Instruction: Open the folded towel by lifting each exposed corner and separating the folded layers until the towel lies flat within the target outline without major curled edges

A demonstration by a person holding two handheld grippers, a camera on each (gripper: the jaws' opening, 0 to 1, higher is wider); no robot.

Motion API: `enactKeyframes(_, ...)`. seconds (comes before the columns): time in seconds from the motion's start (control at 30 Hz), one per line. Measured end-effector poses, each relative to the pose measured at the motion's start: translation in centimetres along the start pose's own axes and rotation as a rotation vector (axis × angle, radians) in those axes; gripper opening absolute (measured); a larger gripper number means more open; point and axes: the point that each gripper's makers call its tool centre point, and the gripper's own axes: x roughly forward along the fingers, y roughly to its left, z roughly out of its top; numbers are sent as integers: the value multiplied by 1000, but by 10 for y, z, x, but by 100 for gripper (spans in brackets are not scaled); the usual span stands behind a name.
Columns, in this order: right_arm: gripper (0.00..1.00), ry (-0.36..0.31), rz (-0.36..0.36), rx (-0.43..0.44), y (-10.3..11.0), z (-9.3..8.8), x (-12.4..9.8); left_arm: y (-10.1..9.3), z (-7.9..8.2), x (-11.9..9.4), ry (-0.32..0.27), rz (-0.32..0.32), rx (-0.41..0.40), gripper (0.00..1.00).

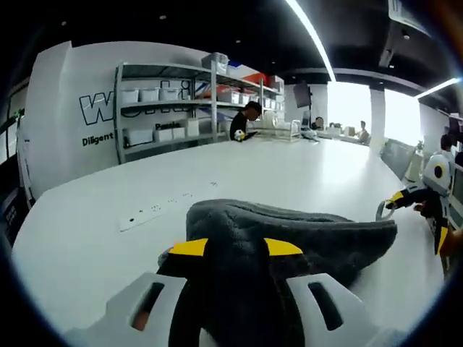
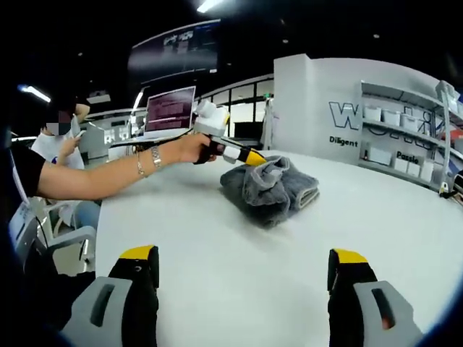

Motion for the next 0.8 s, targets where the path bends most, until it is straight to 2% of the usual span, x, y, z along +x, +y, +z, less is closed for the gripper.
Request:
enactKeyframes(0.1, 99, -2, 2, 2, 1, 0, 1, -2, 1, 0, -9, -8, 16, 10)
enactKeyframes(0.2, 99, -6, 1, 3, 2, 0, 1, -2, 0, -1, -14, -13, 5, 6)
enactKeyframes(0.33, 99, -11, 4, 7, 3, 1, 1, -4, 1, -3, -31, -25, -15, 5)
enactKeyframes(0.4, 99, -11, 3, 6, 4, 1, 1, -9, 4, -6, -49, -52, -60, 5)
enactKeyframes(0.57, 99, -14, 2, 8, 5, 1, -1, -12, 12, -21, -82, -46, -43, 5)
enactKeyframes(0.7, 99, -20, 0, 8, 5, 3, -2, -18, 21, -33, -134, -70, -74, 5)
enactKeyframes(0.8, 99, -23, -3, 9, 6, 4, -2, -25, 26, -41, -150, -78, -33, 5)
